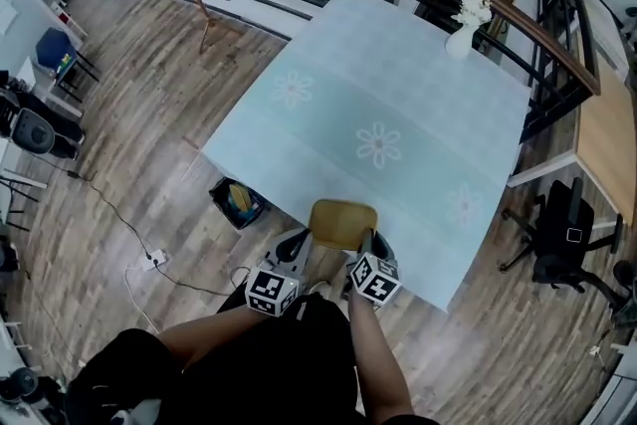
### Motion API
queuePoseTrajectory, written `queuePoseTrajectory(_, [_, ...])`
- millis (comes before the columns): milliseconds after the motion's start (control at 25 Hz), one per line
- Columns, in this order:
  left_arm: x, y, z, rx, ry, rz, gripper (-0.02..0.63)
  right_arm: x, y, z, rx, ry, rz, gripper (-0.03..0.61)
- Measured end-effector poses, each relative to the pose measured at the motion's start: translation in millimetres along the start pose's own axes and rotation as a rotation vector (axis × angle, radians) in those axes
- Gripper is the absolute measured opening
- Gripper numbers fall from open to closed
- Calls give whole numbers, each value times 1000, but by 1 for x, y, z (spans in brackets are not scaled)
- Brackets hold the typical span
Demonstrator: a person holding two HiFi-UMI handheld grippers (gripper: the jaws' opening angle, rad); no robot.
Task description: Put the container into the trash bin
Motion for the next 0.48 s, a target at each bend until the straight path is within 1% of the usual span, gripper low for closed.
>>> queuePoseTrajectory(120, [0, -7, 7, 22, 0, -17, 14, -15, -8, 9, 13, 5, 20, 43])
queuePoseTrajectory(280, [1, -24, 15, 11, 49, -37, 14, -31, -17, 29, 32, -21, 33, 43])
queuePoseTrajectory(360, [-7, -34, 27, 6, 32, -28, 14, -42, -18, 44, 35, -39, 38, 43])
queuePoseTrajectory(480, [-28, -46, 48, 3, -22, -4, 14, -63, -13, 68, 37, -46, 58, 43])
Point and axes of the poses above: the fingertips, and each gripper's own axes: y forward along the fingers, z to its left, x out of its top, the point moved 1 cm from there along -y, backward along the fingers, and after that the axes turned 3 degrees about x, right-handed, at the moved point
